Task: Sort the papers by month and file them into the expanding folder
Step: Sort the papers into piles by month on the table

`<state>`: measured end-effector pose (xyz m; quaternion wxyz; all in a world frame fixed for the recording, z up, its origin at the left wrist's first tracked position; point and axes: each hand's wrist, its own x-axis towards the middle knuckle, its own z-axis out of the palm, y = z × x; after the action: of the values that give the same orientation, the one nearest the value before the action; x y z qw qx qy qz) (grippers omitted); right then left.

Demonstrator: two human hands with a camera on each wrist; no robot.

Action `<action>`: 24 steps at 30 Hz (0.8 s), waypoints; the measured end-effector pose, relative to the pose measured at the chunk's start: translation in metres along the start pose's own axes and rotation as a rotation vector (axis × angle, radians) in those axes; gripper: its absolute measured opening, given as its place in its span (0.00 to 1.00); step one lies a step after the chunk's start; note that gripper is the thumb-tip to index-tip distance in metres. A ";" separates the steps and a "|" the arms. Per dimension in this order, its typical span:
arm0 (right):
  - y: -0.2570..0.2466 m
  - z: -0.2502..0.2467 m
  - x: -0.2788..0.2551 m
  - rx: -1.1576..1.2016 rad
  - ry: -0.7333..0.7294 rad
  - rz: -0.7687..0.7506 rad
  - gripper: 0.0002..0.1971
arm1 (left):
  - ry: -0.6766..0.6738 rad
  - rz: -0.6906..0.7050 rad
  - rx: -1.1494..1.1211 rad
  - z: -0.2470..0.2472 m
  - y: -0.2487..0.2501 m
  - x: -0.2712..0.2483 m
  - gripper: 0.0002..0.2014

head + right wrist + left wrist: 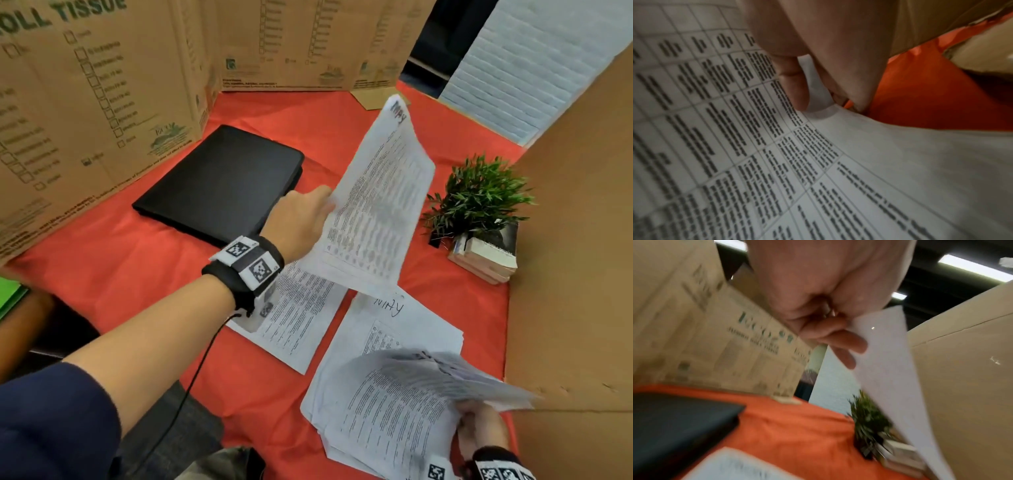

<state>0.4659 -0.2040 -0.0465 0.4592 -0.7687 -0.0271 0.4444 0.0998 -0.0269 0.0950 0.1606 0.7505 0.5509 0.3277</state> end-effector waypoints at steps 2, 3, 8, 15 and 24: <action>0.003 -0.005 0.003 0.066 0.003 0.010 0.17 | -0.025 -0.030 -0.140 0.028 0.000 -0.011 0.09; 0.004 -0.007 0.004 0.091 -0.034 0.015 0.17 | -0.078 -0.076 -0.189 0.045 0.000 -0.019 0.10; -0.004 -0.009 -0.013 0.287 -0.196 0.048 0.09 | -0.292 -0.185 -0.299 0.115 0.008 -0.069 0.05; -0.014 -0.003 -0.024 0.244 -0.060 0.114 0.12 | -0.723 -0.231 -0.242 0.145 0.011 -0.105 0.07; -0.006 0.002 0.013 0.035 0.131 0.066 0.12 | -1.041 -0.258 -0.201 0.143 0.005 -0.112 0.09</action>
<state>0.4745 -0.1926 -0.0512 0.4586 -0.7884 0.0359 0.4083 0.1793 -0.1162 -0.0424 0.5220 0.7209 0.4522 -0.0583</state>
